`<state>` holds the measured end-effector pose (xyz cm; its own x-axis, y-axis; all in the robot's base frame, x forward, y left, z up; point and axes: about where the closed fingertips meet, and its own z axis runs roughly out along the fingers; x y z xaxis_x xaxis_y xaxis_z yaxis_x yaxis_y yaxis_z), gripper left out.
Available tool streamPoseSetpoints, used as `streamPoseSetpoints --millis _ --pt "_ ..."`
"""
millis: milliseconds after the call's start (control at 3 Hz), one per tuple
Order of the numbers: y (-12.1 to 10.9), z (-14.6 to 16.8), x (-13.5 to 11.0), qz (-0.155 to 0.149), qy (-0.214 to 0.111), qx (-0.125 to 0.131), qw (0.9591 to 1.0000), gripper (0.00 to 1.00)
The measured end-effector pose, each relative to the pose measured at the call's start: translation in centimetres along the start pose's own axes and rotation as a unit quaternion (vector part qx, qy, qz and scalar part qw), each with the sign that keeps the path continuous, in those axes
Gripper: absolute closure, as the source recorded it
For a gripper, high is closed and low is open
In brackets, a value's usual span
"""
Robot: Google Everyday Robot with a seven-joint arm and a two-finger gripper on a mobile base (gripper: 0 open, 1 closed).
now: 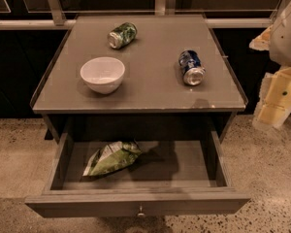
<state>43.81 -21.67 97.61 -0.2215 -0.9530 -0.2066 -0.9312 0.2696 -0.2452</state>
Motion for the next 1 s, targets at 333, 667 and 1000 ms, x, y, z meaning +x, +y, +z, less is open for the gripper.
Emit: streamPoseSetpoints --millis 333,667,1000 --pt "0.0 0.0 0.0 0.000 0.000 0.000 1.0000 0.00" --pt "0.3 0.2 -0.3 0.005 -0.028 0.020 0.9994 0.00" --pt "3.3 2.8 -1.6 0.017 -0.094 0.023 0.9951 0.00"
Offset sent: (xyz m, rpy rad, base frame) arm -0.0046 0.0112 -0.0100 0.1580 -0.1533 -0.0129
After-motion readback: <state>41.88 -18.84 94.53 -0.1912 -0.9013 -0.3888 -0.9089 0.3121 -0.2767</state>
